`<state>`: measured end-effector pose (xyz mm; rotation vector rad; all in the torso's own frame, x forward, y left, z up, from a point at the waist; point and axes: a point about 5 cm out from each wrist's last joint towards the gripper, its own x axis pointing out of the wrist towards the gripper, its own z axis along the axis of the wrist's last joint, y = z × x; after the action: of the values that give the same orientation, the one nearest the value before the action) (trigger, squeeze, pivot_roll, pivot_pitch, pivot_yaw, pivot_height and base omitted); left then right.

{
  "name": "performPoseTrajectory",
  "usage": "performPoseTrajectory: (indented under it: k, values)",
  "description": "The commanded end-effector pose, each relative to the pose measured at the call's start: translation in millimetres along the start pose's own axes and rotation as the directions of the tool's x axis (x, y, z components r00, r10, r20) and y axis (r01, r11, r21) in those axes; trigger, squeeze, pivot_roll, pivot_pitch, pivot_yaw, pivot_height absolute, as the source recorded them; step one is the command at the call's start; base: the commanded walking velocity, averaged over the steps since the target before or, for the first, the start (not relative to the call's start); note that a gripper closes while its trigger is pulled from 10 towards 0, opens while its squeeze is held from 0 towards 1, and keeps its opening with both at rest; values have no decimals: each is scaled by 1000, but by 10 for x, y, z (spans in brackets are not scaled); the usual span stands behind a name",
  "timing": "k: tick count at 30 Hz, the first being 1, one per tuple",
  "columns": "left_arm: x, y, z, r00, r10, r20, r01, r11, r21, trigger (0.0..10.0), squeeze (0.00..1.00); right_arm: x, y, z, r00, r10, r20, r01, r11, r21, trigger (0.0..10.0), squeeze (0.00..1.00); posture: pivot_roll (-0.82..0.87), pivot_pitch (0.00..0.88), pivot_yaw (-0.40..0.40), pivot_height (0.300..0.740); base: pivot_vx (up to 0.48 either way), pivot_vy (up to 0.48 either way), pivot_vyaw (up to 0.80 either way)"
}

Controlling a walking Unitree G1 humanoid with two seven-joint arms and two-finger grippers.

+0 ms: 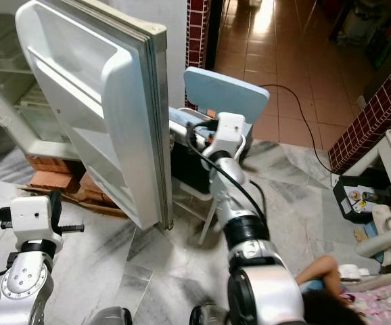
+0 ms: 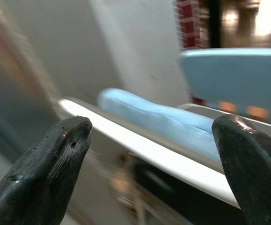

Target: Restocking fridge

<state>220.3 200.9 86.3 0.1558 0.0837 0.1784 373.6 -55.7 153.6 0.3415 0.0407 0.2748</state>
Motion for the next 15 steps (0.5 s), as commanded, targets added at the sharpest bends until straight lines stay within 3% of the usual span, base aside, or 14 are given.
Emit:
performPoseTrajectory:
  k: [1, 2, 5, 6, 8, 10, 12, 13, 15]
  values:
    - [-5, 10, 16, 1000, 6, 1, -6, 1000, 14, 10000, 0, 57, 155, 71, 999, 45, 23, -45, 999, 16, 10000, 0, 91, 102, -38, 735, 0, 0, 0]
    - [-3, 10, 17, 1000, 5, 1, -5, 1000, 15, 10000, 0, 80, 333, 91, 993, 113, 27, -114, 991, 66, 10000, 0, 91, 102, -38, 735, 0, 0, 0]
    - [-3, 8, 17, 1000, 5, 0, -5, 1000, 16, 10000, 0, 90, 502, 110, 980, 193, 42, -197, 974, 112, 10000, 0, 94, 103, -42, 735, 0, 0, 0]
    - [-4, 5, 15, 1000, 5, -1, -5, 1000, 16, 10000, 0, 49, 683, 131, 946, 318, 66, -325, 931, 164, 10000, 0, 94, 103, -42, 735, 0, 0, 0]
    - [-10, -4, 8, 1000, 3, -4, -3, 1000, 16, 10000, 0, -42, 880, 170, 874, 473, 109, -485, 838, 251, 10000, 0, 94, 103, -42, 735, 0, 0, 0]
    - [-12, -11, 1, 1000, 1, -6, -1, 1000, 17, 10000, 0, -136, 995, 213, 808, 571, 146, -587, 759, 282, 10000, 0, 91, 105, -42, 735, 0, 0, 0]
    - [-10, -19, -3, 1000, -4, -6, 4, 1000, 18, 10000, 0, -279, 1113, 268, 705, 685, 186, -702, 636, 320, 10000, 0, 87, 105, -40, 735, 0, 0, 0]
    - [-6, -26, -2, 1000, -8, -6, 8, 1000, 19, 10000, 0, -435, 1183, 300, 595, 776, 211, -789, 513, 338, 10000, 0, 87, 105, -40, 735, 0, 0, 0]
    - [-4, -26, -2, 1000, -10, -7, 10, 1000, 20, 10000, 0, -521, 1210, 305, 535, 816, 218, -825, 449, 344, 10000, 0, 81, 106, -39, 735, 0, 0, 0]
